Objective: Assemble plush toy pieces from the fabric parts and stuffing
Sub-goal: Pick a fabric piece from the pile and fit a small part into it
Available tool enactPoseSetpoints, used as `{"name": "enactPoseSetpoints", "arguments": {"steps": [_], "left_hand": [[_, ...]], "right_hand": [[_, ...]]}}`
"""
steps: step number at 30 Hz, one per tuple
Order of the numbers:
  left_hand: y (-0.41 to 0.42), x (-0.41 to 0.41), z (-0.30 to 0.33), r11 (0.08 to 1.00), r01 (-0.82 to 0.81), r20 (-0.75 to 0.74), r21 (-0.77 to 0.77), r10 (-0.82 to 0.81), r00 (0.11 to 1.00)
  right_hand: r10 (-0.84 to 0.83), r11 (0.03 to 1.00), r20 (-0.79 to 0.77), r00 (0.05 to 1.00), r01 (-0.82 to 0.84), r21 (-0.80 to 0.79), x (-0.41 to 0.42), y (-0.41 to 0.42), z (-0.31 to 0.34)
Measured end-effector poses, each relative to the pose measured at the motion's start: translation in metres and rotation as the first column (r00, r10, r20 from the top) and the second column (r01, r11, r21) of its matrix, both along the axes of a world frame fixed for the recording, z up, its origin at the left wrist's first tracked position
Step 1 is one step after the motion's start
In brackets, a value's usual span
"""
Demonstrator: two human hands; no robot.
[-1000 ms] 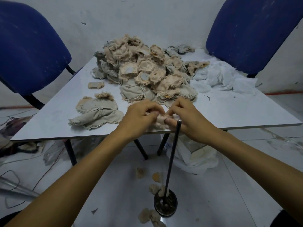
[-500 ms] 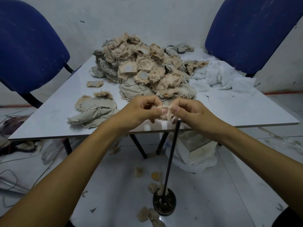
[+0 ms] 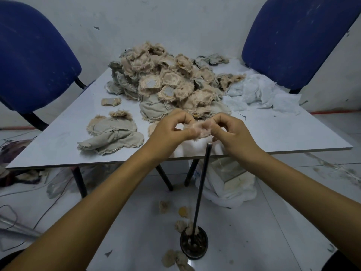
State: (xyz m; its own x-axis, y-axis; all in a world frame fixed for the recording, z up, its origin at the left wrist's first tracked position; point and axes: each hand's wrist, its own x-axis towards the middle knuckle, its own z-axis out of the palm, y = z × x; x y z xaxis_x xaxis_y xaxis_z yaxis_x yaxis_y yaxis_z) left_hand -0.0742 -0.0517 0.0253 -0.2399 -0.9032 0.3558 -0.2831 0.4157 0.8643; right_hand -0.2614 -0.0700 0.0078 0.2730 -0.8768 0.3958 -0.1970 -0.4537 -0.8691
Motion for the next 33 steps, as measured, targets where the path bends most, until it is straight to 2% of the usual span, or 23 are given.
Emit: {"name": "enactPoseSetpoints", "arguments": {"steps": [2,4,7,9,12,16,19,22,25,28,30,31,33], "left_hand": [[0.000,0.003,-0.002,0.996,0.084,-0.061,0.044,-0.081,0.995],[0.001,0.002,-0.004,0.994,0.083,-0.079,0.071,-0.077,0.994],[-0.003,0.003,-0.006,0.995,0.011,-0.132,0.096,0.002,0.991],[-0.005,0.004,-0.007,0.994,-0.070,-0.167,0.086,0.084,0.982],[-0.007,0.003,-0.010,0.979,-0.201,-0.118,0.027,0.202,0.972],[0.003,-0.011,-0.018,0.953,-0.300,-0.014,-0.039,0.300,0.954],[0.013,-0.020,-0.024,0.942,-0.307,0.025,-0.137,0.313,0.949],[0.014,-0.019,-0.025,0.919,-0.269,0.171,-0.287,0.326,0.930],[0.012,-0.014,-0.024,0.895,-0.205,0.276,-0.396,0.328,0.903],[0.013,-0.015,-0.030,0.852,-0.203,0.346,-0.482,0.398,0.850],[0.012,-0.015,-0.033,0.859,-0.240,0.326,-0.451,0.409,0.852],[0.010,-0.014,-0.032,0.892,-0.248,0.295,-0.378,0.370,0.881],[0.006,-0.012,-0.024,0.979,-0.177,0.143,-0.100,0.190,0.971]], "right_hand": [[0.017,0.995,0.122,0.992,-0.029,0.097,0.001,0.002,-0.001],[0.040,0.978,0.243,0.969,-0.088,0.189,0.003,0.005,-0.003],[0.118,0.928,0.389,0.914,-0.241,0.283,0.008,0.009,-0.005],[0.180,0.897,0.407,0.896,-0.319,0.306,0.008,0.010,-0.005],[0.196,0.905,0.365,0.910,-0.311,0.290,0.008,0.010,-0.004],[0.070,0.974,0.246,0.967,-0.120,0.193,0.009,0.010,-0.003],[-0.027,0.996,0.091,0.995,0.019,0.086,0.012,0.008,-0.004],[-0.132,0.991,-0.029,0.991,0.131,-0.022,0.015,0.010,-0.006],[-0.156,0.984,-0.086,0.984,0.146,-0.105,0.013,0.012,-0.006],[-0.100,0.987,-0.096,0.990,0.086,-0.138,0.017,0.014,-0.005],[-0.080,0.984,-0.091,0.993,0.064,-0.168,0.022,0.016,-0.004],[-0.086,0.982,-0.088,0.992,0.069,-0.177,0.023,0.015,-0.003],[-0.140,0.972,-0.087,0.986,0.120,-0.204,0.020,0.011,-0.003]]}}
